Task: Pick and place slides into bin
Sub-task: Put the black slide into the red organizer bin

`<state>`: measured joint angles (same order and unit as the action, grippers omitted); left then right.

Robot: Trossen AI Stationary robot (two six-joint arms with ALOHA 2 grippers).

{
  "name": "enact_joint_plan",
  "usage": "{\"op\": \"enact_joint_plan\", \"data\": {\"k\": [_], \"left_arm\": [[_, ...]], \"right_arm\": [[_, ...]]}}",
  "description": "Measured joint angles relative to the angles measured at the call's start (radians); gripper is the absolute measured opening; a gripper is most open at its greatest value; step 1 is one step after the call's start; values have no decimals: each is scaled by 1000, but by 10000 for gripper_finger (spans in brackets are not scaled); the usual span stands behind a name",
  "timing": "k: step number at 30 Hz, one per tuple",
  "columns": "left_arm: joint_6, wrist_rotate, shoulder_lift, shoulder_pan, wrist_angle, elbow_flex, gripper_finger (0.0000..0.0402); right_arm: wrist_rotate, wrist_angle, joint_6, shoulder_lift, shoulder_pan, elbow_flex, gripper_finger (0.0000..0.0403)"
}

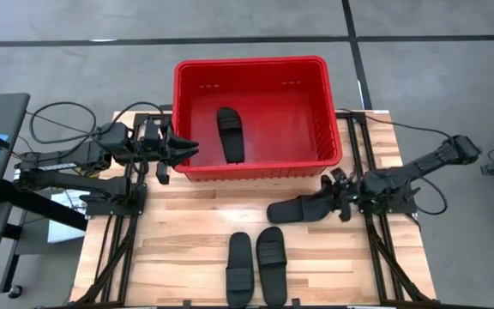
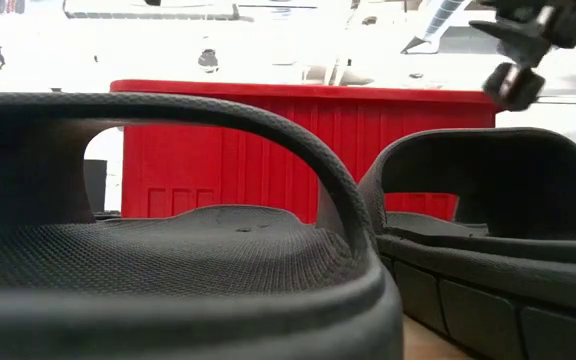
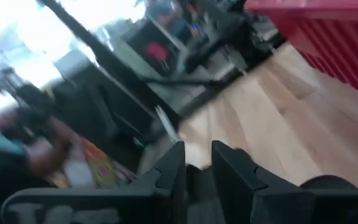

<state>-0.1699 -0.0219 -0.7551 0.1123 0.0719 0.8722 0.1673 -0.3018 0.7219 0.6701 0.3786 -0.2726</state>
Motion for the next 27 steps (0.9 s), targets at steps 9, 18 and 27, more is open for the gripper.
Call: {"op": "enact_joint_plan", "data": {"k": [9, 18, 27], "left_arm": [[43, -1, 0, 0, 35, 0, 87], [-7, -118, 3, 0, 165, 1, 87], [-77, -127, 3, 0, 233, 1, 87]], "right_arm": [[-14, 485, -76, 399, 5, -399, 71], [-165, 794, -77, 638, 7, -648, 71], [-217, 887, -91, 838, -29, -759, 72]]}}
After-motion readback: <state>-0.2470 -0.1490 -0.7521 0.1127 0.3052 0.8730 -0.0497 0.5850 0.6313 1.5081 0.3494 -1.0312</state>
